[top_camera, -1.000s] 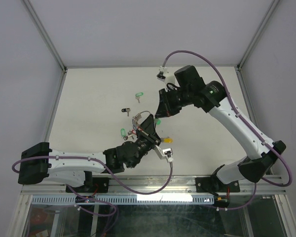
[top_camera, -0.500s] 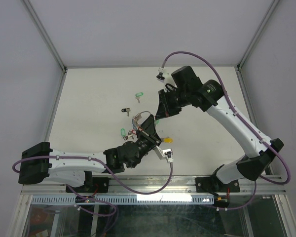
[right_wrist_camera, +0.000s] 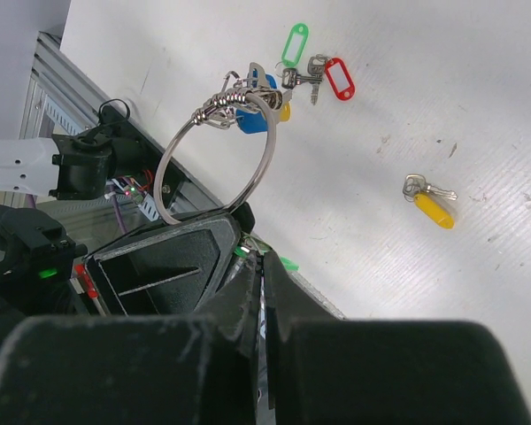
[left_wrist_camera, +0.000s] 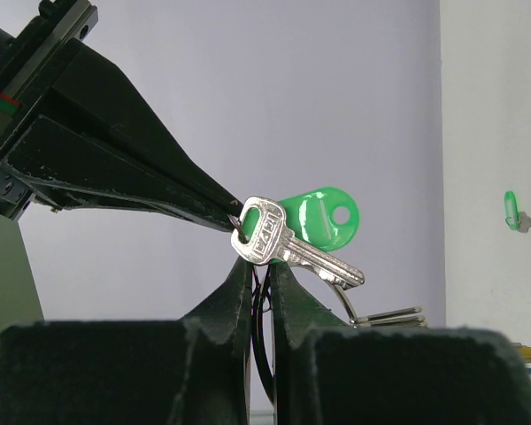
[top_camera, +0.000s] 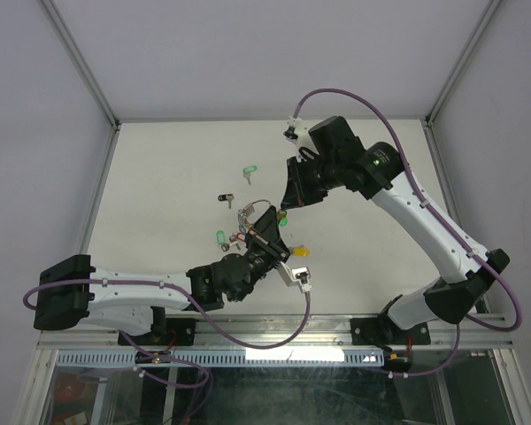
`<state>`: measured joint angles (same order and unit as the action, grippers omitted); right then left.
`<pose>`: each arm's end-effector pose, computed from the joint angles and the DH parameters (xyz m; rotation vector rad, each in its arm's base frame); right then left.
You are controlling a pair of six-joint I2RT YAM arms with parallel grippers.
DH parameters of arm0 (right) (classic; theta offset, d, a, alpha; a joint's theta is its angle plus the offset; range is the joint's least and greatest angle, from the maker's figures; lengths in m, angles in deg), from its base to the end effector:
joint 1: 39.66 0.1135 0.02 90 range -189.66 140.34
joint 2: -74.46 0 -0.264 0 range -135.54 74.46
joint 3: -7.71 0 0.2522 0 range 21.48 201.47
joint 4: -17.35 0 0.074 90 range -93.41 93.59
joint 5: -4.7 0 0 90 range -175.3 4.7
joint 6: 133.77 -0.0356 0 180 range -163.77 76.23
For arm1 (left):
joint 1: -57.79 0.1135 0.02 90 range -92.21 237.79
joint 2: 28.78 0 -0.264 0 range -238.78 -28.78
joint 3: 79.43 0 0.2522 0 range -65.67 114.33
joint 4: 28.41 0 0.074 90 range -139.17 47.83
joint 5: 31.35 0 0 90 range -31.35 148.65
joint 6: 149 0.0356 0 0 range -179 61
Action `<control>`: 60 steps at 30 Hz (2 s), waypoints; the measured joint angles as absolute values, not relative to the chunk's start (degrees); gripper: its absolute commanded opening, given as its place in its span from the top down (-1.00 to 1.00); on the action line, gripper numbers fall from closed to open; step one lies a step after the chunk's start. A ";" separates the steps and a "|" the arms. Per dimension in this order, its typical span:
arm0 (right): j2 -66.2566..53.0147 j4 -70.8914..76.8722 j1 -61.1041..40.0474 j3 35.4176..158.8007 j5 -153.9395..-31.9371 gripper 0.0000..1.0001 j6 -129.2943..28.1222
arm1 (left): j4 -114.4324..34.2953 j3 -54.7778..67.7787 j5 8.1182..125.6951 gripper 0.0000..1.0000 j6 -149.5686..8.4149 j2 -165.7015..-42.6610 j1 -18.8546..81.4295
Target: Put the keys on the keyring
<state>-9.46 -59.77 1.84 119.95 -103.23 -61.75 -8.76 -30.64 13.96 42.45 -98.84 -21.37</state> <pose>0.2063 0.1971 0.4145 -0.6663 2.4604 0.8230 0.0743 -0.2548 0.2674 1.5536 0.6112 0.9165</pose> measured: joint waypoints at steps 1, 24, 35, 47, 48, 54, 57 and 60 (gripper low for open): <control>-9.46 -59.79 1.84 119.95 -103.10 1.00 -61.75 | -8.76 -30.64 13.96 1.00 42.45 -98.86 -21.37; -9.09 -60.60 1.18 119.93 -103.78 1.00 -60.55 | -8.72 -30.66 14.64 1.00 42.69 -98.97 -21.35; -8.19 -61.08 0.27 119.65 -104.19 1.00 -59.65 | -8.06 -30.66 15.10 1.00 42.85 -98.97 -21.28; -3.97 -57.25 -0.87 113.50 -106.82 1.00 -59.52 | -6.21 -30.66 15.36 1.00 42.87 -98.97 -21.30; -3.54 -56.68 -0.96 113.00 -107.19 1.00 -59.61 | -5.90 -30.66 15.38 1.00 42.87 -98.97 -21.28; -1.98 -53.43 -1.22 110.40 -108.85 1.00 -60.39 | -3.78 -30.66 15.27 1.00 42.87 -99.03 -21.28; -1.24 -51.44 -1.37 108.87 -109.39 1.00 -60.87 | -2.86 -30.66 15.20 1.00 42.89 -99.43 -21.28; -0.54 -49.60 -1.72 107.38 -109.98 1.00 -61.62 | -2.14 -30.66 15.14 1.00 42.91 -99.82 -21.28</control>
